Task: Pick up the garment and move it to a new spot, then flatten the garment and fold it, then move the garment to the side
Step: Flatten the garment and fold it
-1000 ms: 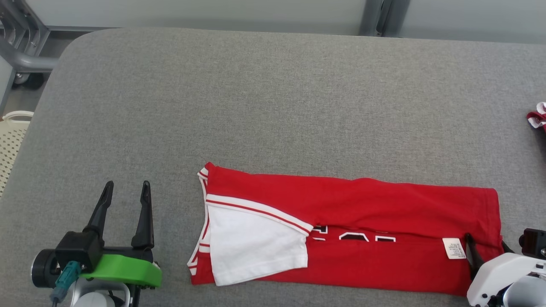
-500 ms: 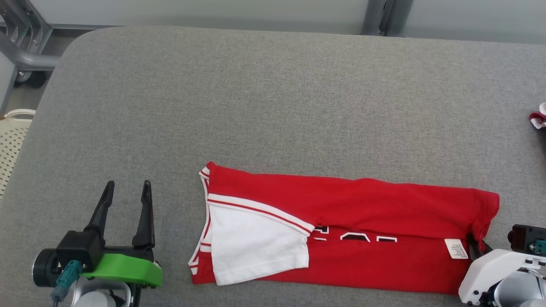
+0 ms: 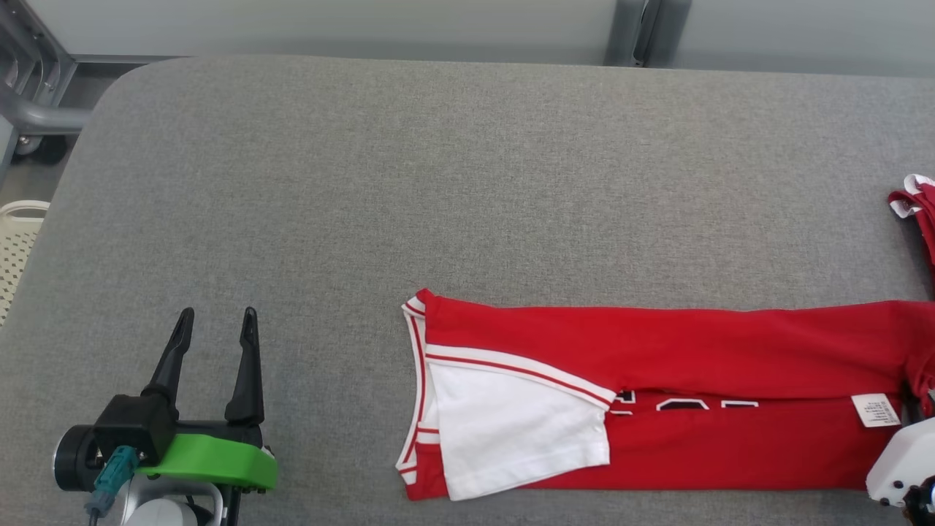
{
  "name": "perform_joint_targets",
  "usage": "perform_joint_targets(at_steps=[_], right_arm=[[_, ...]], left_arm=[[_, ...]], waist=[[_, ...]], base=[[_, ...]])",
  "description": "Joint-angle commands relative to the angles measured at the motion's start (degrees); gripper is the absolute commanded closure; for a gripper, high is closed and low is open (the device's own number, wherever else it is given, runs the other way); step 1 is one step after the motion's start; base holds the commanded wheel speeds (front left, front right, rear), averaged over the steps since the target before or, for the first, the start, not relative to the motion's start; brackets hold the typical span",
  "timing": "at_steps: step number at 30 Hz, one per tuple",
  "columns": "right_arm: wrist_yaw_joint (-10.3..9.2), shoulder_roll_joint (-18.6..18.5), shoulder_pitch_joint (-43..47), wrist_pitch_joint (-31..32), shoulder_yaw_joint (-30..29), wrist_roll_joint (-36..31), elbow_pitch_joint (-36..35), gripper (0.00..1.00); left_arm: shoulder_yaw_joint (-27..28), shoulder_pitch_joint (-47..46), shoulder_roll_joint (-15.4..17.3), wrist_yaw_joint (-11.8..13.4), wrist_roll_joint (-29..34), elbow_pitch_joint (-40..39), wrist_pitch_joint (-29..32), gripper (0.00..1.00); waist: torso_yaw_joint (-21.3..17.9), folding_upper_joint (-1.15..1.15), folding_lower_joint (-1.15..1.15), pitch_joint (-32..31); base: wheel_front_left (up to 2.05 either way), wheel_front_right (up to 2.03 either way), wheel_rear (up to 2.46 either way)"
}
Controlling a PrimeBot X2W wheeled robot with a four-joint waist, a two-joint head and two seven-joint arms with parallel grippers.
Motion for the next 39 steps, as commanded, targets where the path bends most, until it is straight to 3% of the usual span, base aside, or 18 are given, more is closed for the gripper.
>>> perform_joint_targets(at_steps=[1, 7, 12, 21, 23, 29, 39], right_arm=[[-0.14, -0.38, 0.82, 0.75, -1.28, -0.44, -1.24, 1.00], [-0.14, -0.29, 1.87, 3.31, -3.99, -1.88, -5.51, 1.00], [-0.12, -0.20, 3.63, 8.18, -1.13, -0.53, -9.67, 1.00], [-0.11, -0.10, 4.24, 12.68, 11.72, 11.20, -13.12, 1.00], [-0.09, -0.07, 3.28, 12.54, 16.86, 13.60, -12.33, 1.00], [-0.08, -0.06, -0.59, 11.37, 26.74, 16.27, -9.04, 1.00], [-0.08, -0.06, -8.80, 8.26, 37.98, 18.68, -0.24, 1.00]], left_arm=[[0.05, -0.05, 0.19, -0.15, -0.35, -0.17, -0.03, 0.00], [-0.17, 0.51, 0.12, -0.15, -0.13, -0.19, -0.03, 0.00], [-0.56, 1.04, -0.01, -0.15, -0.15, -0.04, -0.03, 0.00], [-1.79, 1.35, -0.46, -0.15, -0.61, 0.63, -0.03, 0.00], [-2.07, 1.42, -0.45, -0.15, -0.81, 0.71, -0.03, 0.00], [-2.53, 1.23, -0.29, -0.15, -1.11, 0.77, -0.03, 0.00], [-3.36, -0.25, -0.68, -0.15, -1.26, 0.99, -0.03, 0.00]], waist=[[-0.17, 0.00, 0.00, -0.20], [-0.48, 0.00, 0.00, -0.92], [-0.67, 0.00, 0.00, -1.74], [-0.05, 0.00, 0.00, -3.00], [0.44, 0.00, 0.00, -3.28], [1.68, 0.00, 0.00, -3.19], [3.91, 0.00, 0.00, -2.17]], base=[[0.00, 0.00, 0.00], [0.00, 0.00, 0.00], [0.00, 0.00, 0.00], [0.00, 0.00, 0.00], [0.00, 0.00, 0.00], [0.00, 0.00, 0.00], [0.00, 0.00, 0.00]])
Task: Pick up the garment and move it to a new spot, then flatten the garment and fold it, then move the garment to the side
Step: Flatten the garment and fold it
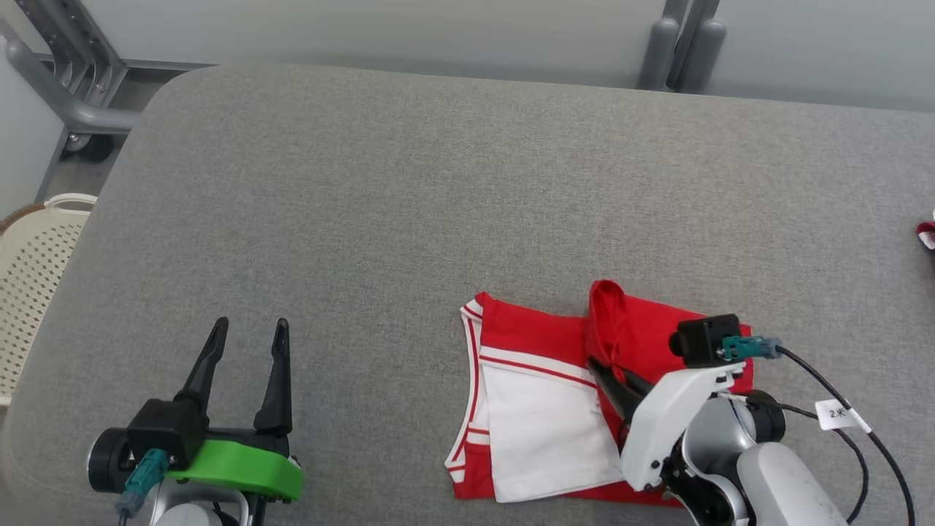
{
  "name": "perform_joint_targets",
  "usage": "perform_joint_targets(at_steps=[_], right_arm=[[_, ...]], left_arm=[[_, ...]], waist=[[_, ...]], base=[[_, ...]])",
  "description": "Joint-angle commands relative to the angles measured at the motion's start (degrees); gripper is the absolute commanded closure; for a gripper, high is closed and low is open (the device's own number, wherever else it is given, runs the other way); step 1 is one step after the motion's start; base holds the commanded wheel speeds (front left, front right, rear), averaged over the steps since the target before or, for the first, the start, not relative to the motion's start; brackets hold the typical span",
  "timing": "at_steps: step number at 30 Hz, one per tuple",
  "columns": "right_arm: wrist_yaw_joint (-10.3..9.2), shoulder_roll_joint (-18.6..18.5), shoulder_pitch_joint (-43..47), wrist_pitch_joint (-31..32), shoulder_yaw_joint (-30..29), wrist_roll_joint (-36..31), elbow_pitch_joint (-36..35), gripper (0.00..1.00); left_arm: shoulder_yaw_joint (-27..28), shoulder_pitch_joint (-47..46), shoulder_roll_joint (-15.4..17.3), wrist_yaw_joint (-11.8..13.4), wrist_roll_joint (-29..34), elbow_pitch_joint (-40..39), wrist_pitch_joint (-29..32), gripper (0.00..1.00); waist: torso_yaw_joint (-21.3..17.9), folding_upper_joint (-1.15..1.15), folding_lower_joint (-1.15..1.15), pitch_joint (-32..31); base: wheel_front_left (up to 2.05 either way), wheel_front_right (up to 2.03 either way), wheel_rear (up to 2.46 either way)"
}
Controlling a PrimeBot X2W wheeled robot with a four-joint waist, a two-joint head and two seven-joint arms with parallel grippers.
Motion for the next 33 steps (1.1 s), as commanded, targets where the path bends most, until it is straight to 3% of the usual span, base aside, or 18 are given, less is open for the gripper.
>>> perform_joint_targets(at_steps=[1, 7, 33], right_arm=[[0.01, -0.12, -1.48, -0.71, 1.84, 1.41, 1.21, 1.00], [0.01, -0.18, -3.30, -1.99, 6.71, 3.24, 4.31, 1.00], [0.01, -0.15, -8.99, -5.78, 13.33, 6.08, 13.36, 1.00]], left_arm=[[-0.19, -0.87, -0.21, -0.14, -0.44, 0.12, -0.03, 0.00], [0.01, -0.88, -0.36, -0.14, -0.45, 0.21, -0.03, 0.00], [-0.15, -1.93, -0.41, -0.13, -0.21, 0.52, -0.03, 0.00]], waist=[[0.74, 0.00, 0.00, 0.24], [1.53, 0.00, 0.00, 0.35], [3.11, 0.00, 0.00, 1.33]], base=[[0.00, 0.00, 0.00], [0.00, 0.00, 0.00], [0.00, 0.00, 0.00]])
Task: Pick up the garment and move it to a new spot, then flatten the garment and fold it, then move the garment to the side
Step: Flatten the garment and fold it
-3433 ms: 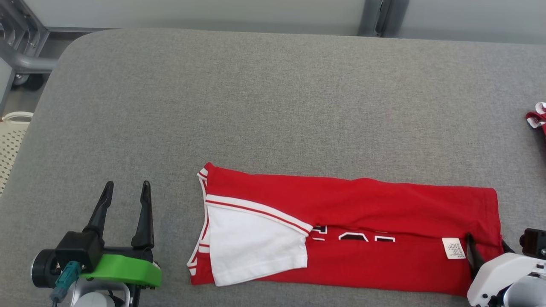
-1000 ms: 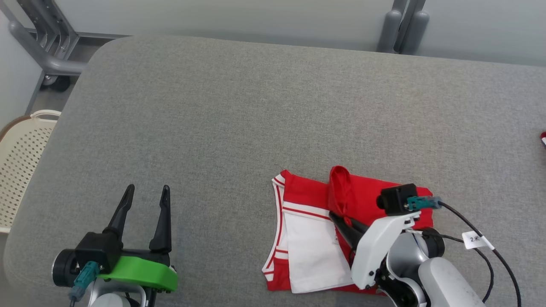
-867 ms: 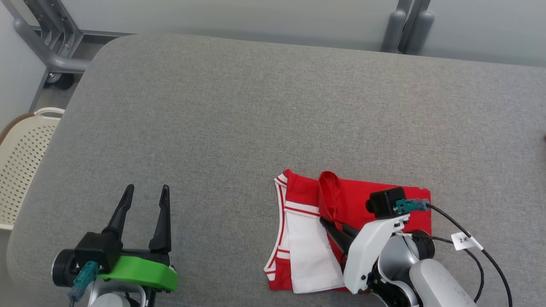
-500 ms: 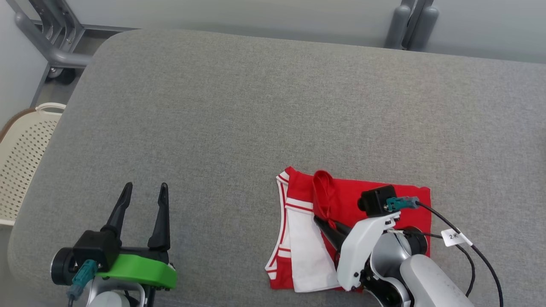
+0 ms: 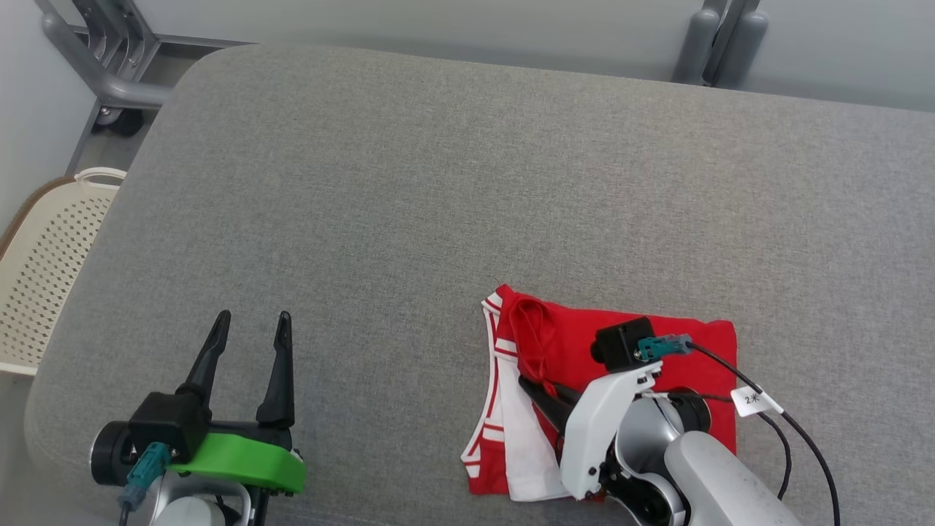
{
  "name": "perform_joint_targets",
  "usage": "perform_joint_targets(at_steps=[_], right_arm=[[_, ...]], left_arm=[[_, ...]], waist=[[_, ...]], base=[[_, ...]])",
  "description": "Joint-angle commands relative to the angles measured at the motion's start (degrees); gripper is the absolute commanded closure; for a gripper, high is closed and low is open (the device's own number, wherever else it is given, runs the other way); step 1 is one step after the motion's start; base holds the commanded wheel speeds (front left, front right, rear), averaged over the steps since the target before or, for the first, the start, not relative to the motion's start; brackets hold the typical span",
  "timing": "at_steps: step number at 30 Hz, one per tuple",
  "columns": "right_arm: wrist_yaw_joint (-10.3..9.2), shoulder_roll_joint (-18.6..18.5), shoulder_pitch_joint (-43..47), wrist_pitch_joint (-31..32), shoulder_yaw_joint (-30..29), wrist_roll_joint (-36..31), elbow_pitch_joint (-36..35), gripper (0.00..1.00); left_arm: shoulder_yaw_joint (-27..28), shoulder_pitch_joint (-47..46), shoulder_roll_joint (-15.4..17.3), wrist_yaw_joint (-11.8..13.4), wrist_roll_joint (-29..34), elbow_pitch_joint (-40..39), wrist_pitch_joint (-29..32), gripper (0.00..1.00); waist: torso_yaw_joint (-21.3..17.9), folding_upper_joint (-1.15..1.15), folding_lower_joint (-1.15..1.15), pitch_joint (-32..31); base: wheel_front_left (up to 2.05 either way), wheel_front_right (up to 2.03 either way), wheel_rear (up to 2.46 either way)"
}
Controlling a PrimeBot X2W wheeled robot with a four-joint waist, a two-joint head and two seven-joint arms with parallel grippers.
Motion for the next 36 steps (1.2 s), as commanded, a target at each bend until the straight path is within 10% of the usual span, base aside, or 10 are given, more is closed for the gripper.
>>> perform_joint_targets(at_steps=[1, 2, 12, 26, 27, 30, 36], right_arm=[[0.01, -0.12, -0.56, -0.46, -0.07, -0.52, 0.46, 0.89], [0.01, -0.11, -0.65, -0.67, -0.23, -0.57, 0.67, 0.00], [0.01, -0.16, 1.18, -3.52, -5.51, 3.23, -4.62, 0.00], [0.01, -6.44, 10.50, -4.91, -13.15, -12.84, -15.96, 0.00], [-0.01, -6.97, 11.44, -5.21, -12.84, -13.13, -15.98, 0.01], [0.01, -7.60, 13.38, -6.33, -10.92, -13.81, -15.21, 1.00], [-0.01, -8.20, 12.51, -10.35, -8.07, -16.16, -10.78, 1.00]], left_arm=[[0.12, -0.83, -0.04, -0.13, -0.22, 0.10, -0.03, 0.00], [0.19, -0.81, -0.02, -0.14, -0.21, 0.09, -0.03, 0.00], [0.79, 0.27, 0.25, -0.14, -0.10, -0.19, -0.03, 0.00], [0.51, 0.97, -0.25, -0.13, 0.76, -1.08, -0.03, 0.00], [0.43, 0.95, -0.28, -0.13, 0.72, -1.03, -0.03, 0.00], [0.22, 0.92, -0.38, -0.13, 0.55, -0.97, -0.03, 0.00], [0.02, 0.72, -0.36, -0.13, 0.34, -0.79, -0.03, 0.00]], waist=[[0.02, 0.00, 0.00, 0.00], [0.02, 0.00, 0.00, 0.00], [-0.58, 0.00, 0.00, -0.85], [-1.86, 0.00, 0.00, -1.84], [-1.88, 0.00, 0.00, -1.86], [-2.00, 0.00, 0.00, -1.78], [-2.10, 0.00, 0.00, -1.42]], base=[[0.00, 0.00, 0.00], [0.00, 0.00, 0.00], [0.00, 0.00, 0.00], [0.00, 0.00, 0.00], [0.00, 0.00, 0.00], [0.00, 0.00, 0.00], [0.00, 0.00, 0.00]])
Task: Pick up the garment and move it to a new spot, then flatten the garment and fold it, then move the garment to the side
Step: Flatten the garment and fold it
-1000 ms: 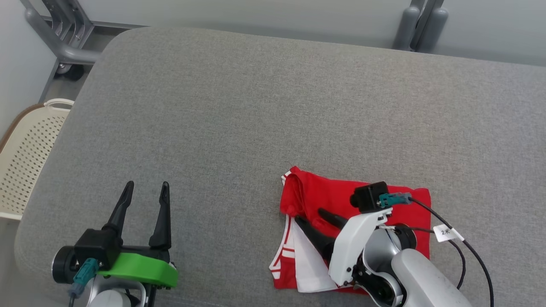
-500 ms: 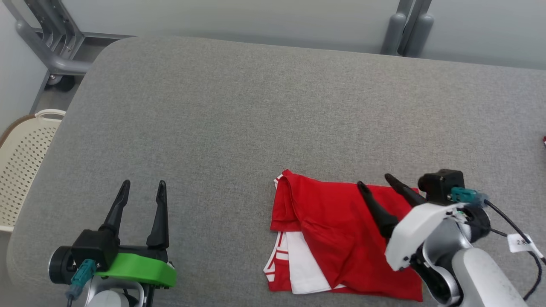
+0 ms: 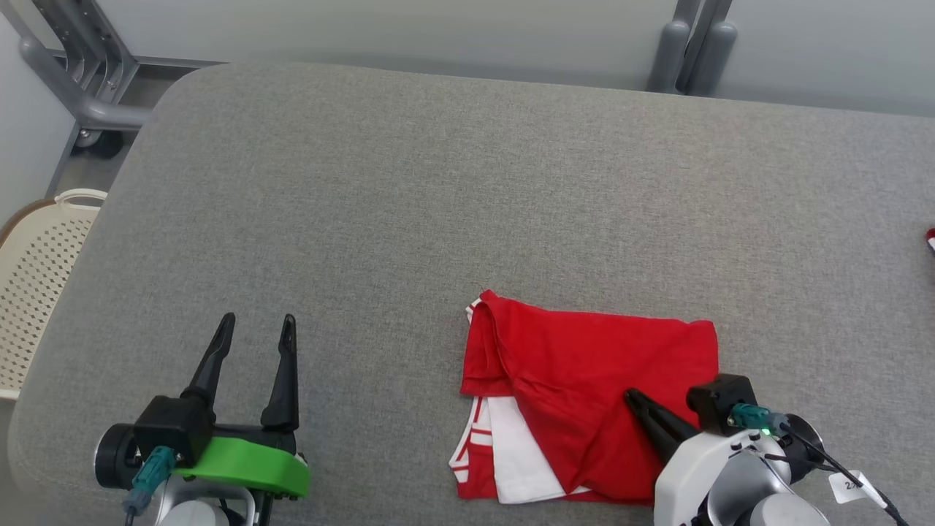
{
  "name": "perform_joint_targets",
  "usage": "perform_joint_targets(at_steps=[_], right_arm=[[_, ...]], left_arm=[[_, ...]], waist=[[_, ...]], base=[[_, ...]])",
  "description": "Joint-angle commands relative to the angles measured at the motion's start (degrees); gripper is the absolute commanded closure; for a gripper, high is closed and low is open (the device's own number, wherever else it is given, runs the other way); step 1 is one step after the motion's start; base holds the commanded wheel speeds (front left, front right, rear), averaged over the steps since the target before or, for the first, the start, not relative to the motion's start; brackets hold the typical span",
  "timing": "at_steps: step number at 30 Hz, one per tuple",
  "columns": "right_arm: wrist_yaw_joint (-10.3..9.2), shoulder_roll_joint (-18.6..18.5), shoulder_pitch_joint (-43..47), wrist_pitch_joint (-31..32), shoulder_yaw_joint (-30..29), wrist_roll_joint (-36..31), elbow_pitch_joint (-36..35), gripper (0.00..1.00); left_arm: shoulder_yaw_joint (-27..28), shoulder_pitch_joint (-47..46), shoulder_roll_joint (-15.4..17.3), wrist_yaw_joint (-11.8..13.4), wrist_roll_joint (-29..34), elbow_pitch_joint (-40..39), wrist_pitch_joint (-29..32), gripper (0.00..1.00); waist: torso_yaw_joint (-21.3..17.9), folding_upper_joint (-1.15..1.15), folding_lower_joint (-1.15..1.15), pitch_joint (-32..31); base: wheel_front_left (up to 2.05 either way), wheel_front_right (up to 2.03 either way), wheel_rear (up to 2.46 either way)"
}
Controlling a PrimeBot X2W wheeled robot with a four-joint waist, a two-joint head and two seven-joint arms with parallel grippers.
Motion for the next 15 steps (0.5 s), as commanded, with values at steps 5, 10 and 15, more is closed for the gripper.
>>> perform_joint_targets(at_steps=[5, 10, 15], right_arm=[[-0.03, 0.02, -2.49, -1.47, 2.38, -2.16, 5.52, 1.00], [-0.04, 0.74, -4.76, -2.21, 7.54, -1.51, 8.01, 1.00], [-0.03, 1.40, -6.59, -2.25, 12.02, -0.29, 9.86, 1.00]], left_arm=[[-0.25, -0.54, 0.21, -0.13, -0.27, 0.10, -0.03, 0.00], [0.10, -0.30, 0.35, -0.13, -0.33, 0.05, -0.03, 0.00], [0.21, -0.48, 0.14, -0.13, -0.47, 0.25, -0.03, 0.00]], waist=[[0.60, 0.00, 0.00, 0.24], [1.05, 0.00, 0.00, 0.30], [1.18, 0.00, 0.00, 0.28]], base=[[0.00, 0.00, 0.00], [0.00, 0.00, 0.00], [0.00, 0.00, 0.00]])
